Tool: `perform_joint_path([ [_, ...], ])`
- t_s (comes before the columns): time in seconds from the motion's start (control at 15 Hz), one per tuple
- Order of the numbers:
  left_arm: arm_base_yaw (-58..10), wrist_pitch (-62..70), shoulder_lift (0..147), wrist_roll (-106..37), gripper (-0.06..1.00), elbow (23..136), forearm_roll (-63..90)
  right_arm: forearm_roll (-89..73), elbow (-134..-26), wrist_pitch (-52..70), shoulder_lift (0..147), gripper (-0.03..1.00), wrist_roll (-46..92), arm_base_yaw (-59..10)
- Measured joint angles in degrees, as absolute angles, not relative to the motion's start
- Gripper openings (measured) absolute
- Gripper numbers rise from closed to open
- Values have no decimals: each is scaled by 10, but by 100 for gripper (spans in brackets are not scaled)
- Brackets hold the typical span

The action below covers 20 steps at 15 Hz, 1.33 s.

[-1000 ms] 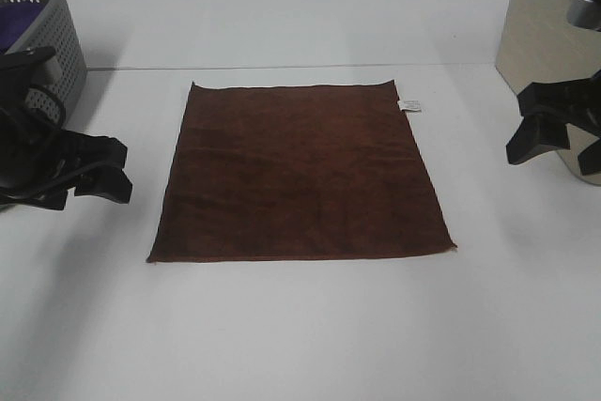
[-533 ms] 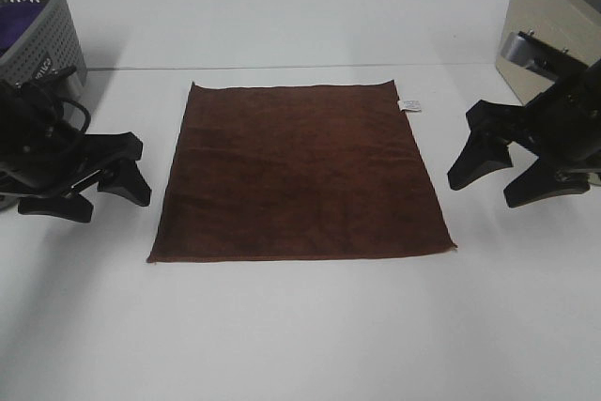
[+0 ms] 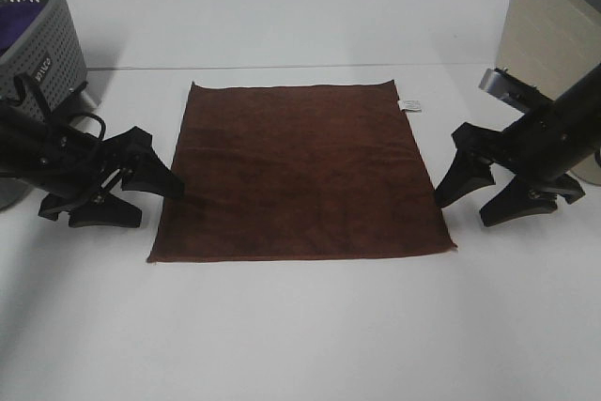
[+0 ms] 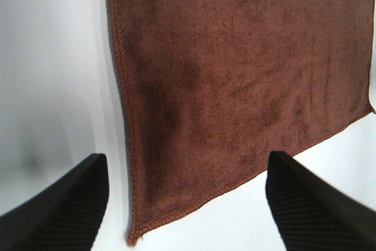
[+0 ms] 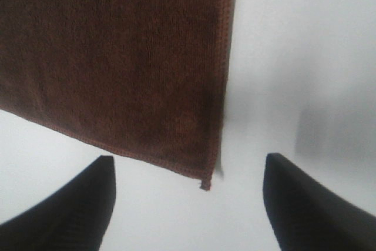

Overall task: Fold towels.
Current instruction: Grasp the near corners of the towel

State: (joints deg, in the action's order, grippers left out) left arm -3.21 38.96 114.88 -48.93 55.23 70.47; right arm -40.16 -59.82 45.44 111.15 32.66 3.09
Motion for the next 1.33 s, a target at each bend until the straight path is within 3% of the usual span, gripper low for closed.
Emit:
perform_joint_path([
  [0.27,-32,393,1176,-504,71,553,722,-453,-599,478,1124,67,378,88],
  [0.53,-32,418,1197,-532,71,559,766,-511,-600,488,1178,74,430,89],
  [0.8,-48,457,1219,-537,74,563,791,-567,-608,514,1213,73,459,58],
  [0.93,-74,458,1220,-537,75,564,799,-587,-608,520,1224,70,464,24],
  [1.07,-93,449,1220,-537,73,564,806,-599,-609,512,1231,60,465,8],
  [1.13,-96,432,1224,-532,58,564,808,-598,-608,498,1234,44,465,5],
  [1.27,-95,405,1231,-530,17,564,797,-594,-608,484,1238,15,454,5],
  [1.33,-95,398,1231,-531,5,563,792,-592,-608,482,1238,4,451,5],
])
